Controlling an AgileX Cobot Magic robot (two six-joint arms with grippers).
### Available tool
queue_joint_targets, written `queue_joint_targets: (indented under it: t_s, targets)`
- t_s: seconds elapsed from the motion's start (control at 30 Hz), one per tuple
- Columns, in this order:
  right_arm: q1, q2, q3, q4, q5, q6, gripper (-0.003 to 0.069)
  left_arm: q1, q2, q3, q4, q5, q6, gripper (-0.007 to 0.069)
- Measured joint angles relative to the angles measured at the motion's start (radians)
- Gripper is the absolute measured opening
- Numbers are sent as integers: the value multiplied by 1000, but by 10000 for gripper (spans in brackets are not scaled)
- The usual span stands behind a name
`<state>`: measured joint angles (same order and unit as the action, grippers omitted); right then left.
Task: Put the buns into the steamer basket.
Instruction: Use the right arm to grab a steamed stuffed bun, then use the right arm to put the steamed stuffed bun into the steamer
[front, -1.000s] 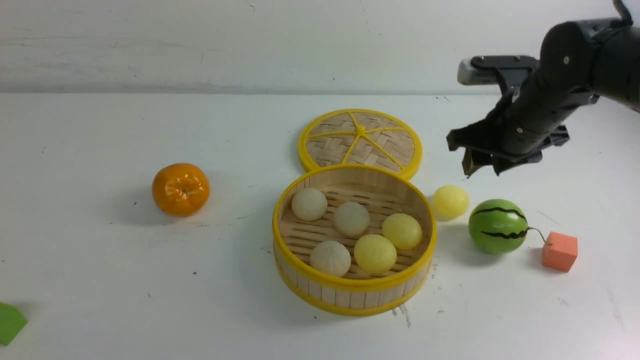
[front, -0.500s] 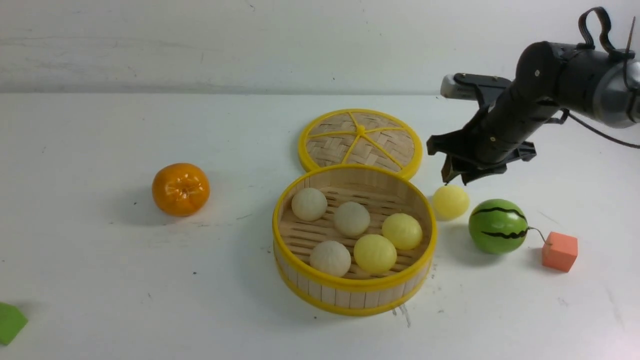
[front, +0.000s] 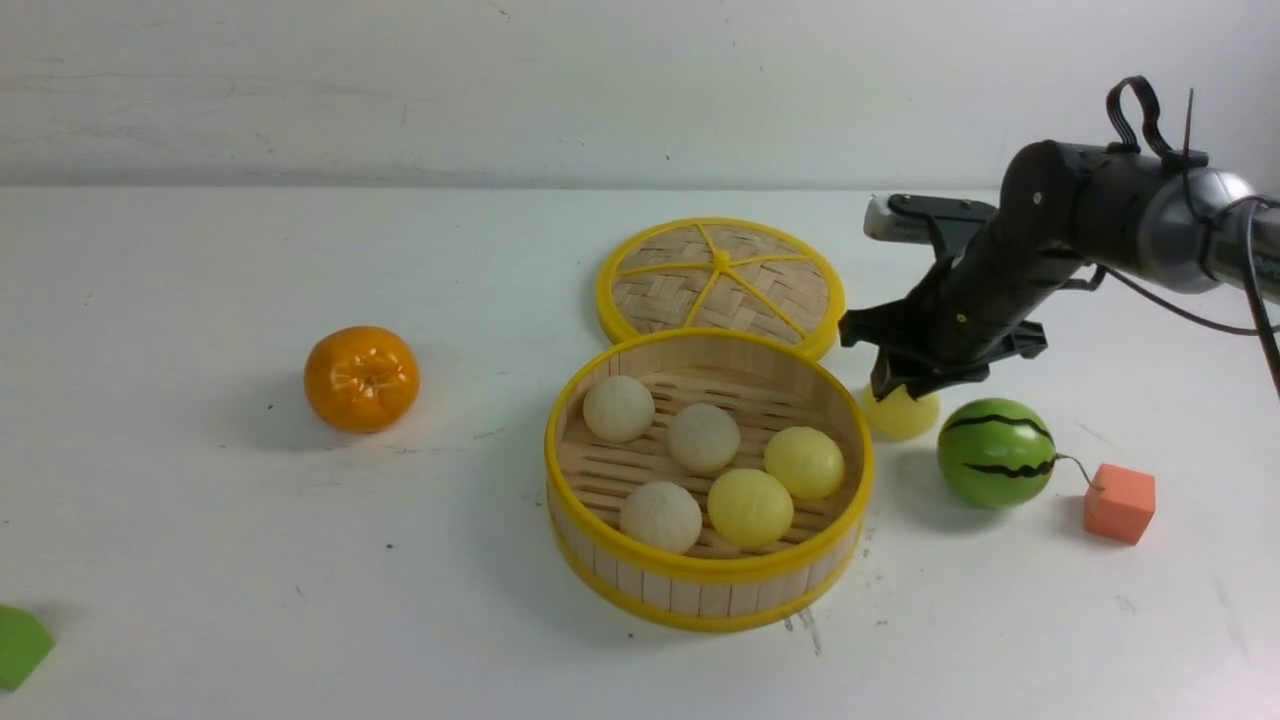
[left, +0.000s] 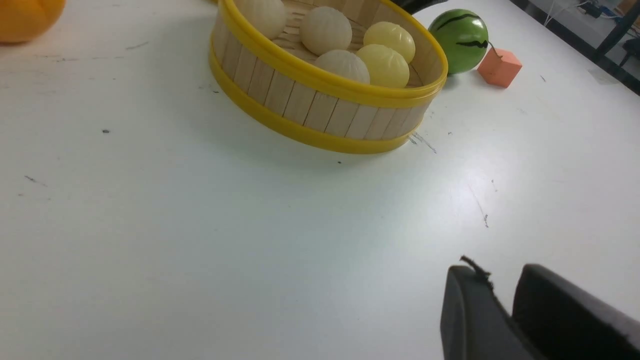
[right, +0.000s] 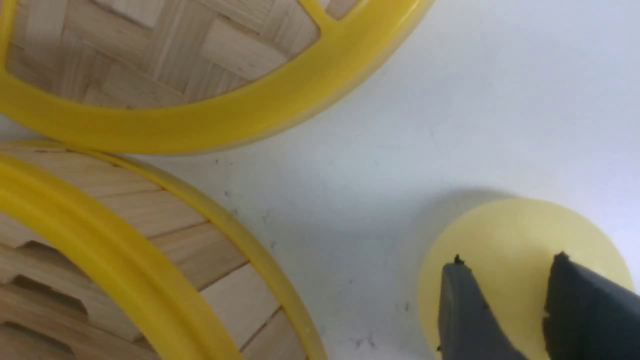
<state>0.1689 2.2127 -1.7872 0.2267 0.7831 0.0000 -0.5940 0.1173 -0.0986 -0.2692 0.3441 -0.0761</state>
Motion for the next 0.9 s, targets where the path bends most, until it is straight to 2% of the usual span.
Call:
queue_joint_targets:
  t_s: [0.03,0.17,0.2,0.23,0.27,0.57,0.77,0.9]
  targets:
    - [0,0,0,1,-1,0,209,0,0,0,0,0,0,133]
    - [0,-1,0,1,-3,-34,77,0,0,0,0,0,0,134]
    - [0,-1,0,0,-2,-40,69,0,0,0,0,0,0,134]
    - [0,-8,0,-5,1,-60,13,0,0,0,0,0,0,134]
    - [0,-14,0,-12,5,-68,1,0,0,0,0,0,0,134]
    - [3,-123,0,-50,82,-74,-3,0,0,0,0,0,0,134]
    - [68,-228,0,55,138,-147,-3,0,0,0,0,0,0,139]
    - [146,-225,0,103,133,-177,-3,0,0,0,0,0,0,144]
